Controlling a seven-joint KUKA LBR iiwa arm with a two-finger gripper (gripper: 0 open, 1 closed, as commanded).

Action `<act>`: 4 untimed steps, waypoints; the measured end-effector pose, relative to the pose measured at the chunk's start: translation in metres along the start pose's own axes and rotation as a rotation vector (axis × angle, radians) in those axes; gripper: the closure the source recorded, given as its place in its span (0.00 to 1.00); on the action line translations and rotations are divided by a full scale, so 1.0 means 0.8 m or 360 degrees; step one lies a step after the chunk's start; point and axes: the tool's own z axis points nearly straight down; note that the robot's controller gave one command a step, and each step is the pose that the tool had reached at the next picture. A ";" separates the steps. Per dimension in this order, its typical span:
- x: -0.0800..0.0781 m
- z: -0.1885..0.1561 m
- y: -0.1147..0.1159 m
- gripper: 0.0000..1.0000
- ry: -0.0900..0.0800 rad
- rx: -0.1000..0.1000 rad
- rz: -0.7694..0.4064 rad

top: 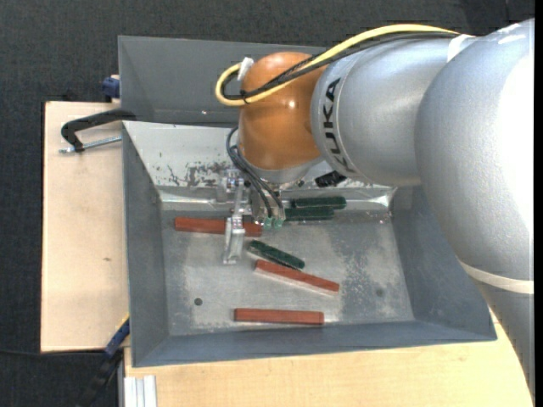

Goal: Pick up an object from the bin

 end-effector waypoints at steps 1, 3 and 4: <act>0.000 0.000 0.000 0.00 0.0000 0.0000 0.0000; -0.019 0.084 -0.012 1.00 -0.0005 -0.0001 0.0131; -0.019 0.084 -0.012 1.00 -0.0004 -0.0001 0.0132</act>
Offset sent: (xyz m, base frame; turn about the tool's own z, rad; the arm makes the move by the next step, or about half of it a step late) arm 0.0087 -0.0259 -0.0673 0.0948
